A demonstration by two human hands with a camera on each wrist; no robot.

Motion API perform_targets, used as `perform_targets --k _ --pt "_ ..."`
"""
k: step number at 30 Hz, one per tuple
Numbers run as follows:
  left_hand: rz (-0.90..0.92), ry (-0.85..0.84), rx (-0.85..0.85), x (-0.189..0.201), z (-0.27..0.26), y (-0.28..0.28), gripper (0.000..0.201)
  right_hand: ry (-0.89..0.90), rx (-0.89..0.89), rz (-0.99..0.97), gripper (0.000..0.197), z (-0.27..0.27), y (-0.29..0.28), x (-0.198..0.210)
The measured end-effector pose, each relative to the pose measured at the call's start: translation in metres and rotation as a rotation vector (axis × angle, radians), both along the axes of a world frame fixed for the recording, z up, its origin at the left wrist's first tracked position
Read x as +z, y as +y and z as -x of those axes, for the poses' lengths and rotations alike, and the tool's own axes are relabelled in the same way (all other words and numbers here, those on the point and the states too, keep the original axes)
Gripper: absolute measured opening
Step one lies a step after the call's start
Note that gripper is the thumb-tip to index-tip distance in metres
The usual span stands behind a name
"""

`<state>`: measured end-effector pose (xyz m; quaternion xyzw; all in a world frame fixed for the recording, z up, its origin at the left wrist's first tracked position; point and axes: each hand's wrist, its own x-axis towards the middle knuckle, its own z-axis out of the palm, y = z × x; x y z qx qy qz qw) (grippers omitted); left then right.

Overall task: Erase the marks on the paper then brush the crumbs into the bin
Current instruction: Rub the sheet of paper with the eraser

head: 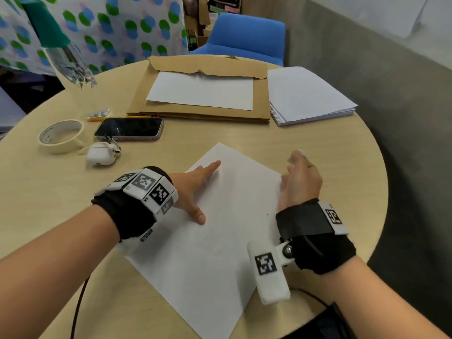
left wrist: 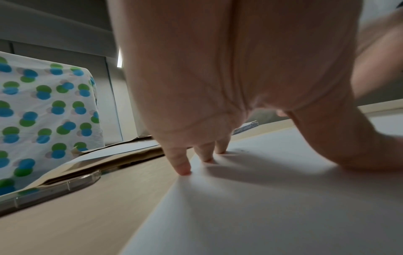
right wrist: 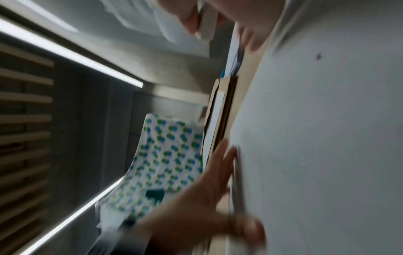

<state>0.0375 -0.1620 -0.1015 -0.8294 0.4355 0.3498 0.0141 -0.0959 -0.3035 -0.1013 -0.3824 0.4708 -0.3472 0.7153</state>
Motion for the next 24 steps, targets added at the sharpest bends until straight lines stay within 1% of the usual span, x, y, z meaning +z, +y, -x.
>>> perform_targets --k 1,3,4,5,6,7,8,9,11,12,13,14,15,16,18,19,20,21,22,23,24 --pt "0.001 -0.003 -0.005 0.000 0.000 0.000 0.131 -0.062 0.091 -0.027 0.009 0.004 0.007 0.002" --pt "0.009 -0.010 -0.019 0.000 0.001 -0.001 0.129 -0.177 0.389 -0.187 0.005 0.010 0.026 0.001" --pt "0.015 -0.019 -0.029 0.000 0.001 -0.001 0.128 -0.210 0.545 -0.283 0.006 0.013 0.035 -0.002" --pt "0.018 -0.031 -0.040 -0.001 0.001 -0.001 0.127 -0.212 0.666 -0.366 0.007 0.016 0.039 -0.006" --pt "0.018 -0.037 -0.049 -0.001 0.002 -0.001 0.126 -0.199 0.723 -0.414 0.008 0.019 0.038 -0.010" --pt "0.016 -0.035 -0.050 -0.002 0.001 0.000 0.125 -0.191 0.710 -0.427 0.009 0.020 0.032 -0.012" --pt "0.015 -0.029 -0.052 -0.002 0.001 0.000 0.125 -0.188 0.620 -0.411 0.011 0.021 0.020 -0.014" --pt "0.014 -0.024 -0.054 -0.002 0.000 0.000 0.125 -0.178 0.478 -0.366 0.013 0.022 0.005 -0.015" --pt "0.006 -0.022 -0.070 -0.001 0.000 0.001 0.123 -0.127 0.191 -0.216 0.014 0.028 -0.028 -0.010" --pt "0.003 -0.021 -0.081 -0.001 0.000 0.001 0.121 -0.098 0.112 -0.144 0.014 0.033 -0.041 -0.006" --pt "-0.001 -0.021 -0.091 -0.001 0.000 0.001 0.120 -0.082 0.098 -0.112 0.013 0.038 -0.047 -0.002" --pt "-0.006 -0.025 -0.100 0.000 0.000 0.001 0.119 -0.098 0.154 -0.129 0.013 0.042 -0.047 0.003" --pt "-0.011 -0.031 -0.106 0.000 0.000 0.001 0.118 -0.134 0.276 -0.186 0.011 0.046 -0.040 0.005" --pt "-0.018 -0.036 -0.111 0.000 0.000 0.001 0.118 -0.163 0.442 -0.255 0.009 0.050 -0.029 0.005" --pt "-0.027 -0.051 -0.115 -0.001 0.000 0.000 0.119 -0.185 0.816 -0.402 0.030 0.058 0.000 0.000" --pt "-0.028 -0.055 -0.119 -0.001 -0.001 0.000 0.119 -0.182 0.979 -0.462 0.036 0.062 0.015 -0.004" --pt "-0.027 -0.055 -0.122 -0.001 -0.001 0.000 0.120 -0.160 1.107 -0.491 0.032 0.066 0.027 -0.007" --pt "-0.025 -0.052 -0.122 -0.002 -0.001 0.000 0.120 -0.106 1.188 -0.481 0.020 0.069 0.033 -0.011" --pt "-0.025 -0.050 -0.120 -0.002 -0.001 0.000 0.119 -0.057 1.211 -0.470 0.010 0.069 0.033 -0.012" --pt "-0.026 -0.050 -0.117 -0.002 0.000 0.000 0.119 -0.031 1.175 -0.447 0.008 0.068 0.027 -0.012" --pt "-0.028 -0.052 -0.115 -0.001 0.000 0.001 0.118 -0.025 1.084 -0.421 0.011 0.065 0.016 -0.013"
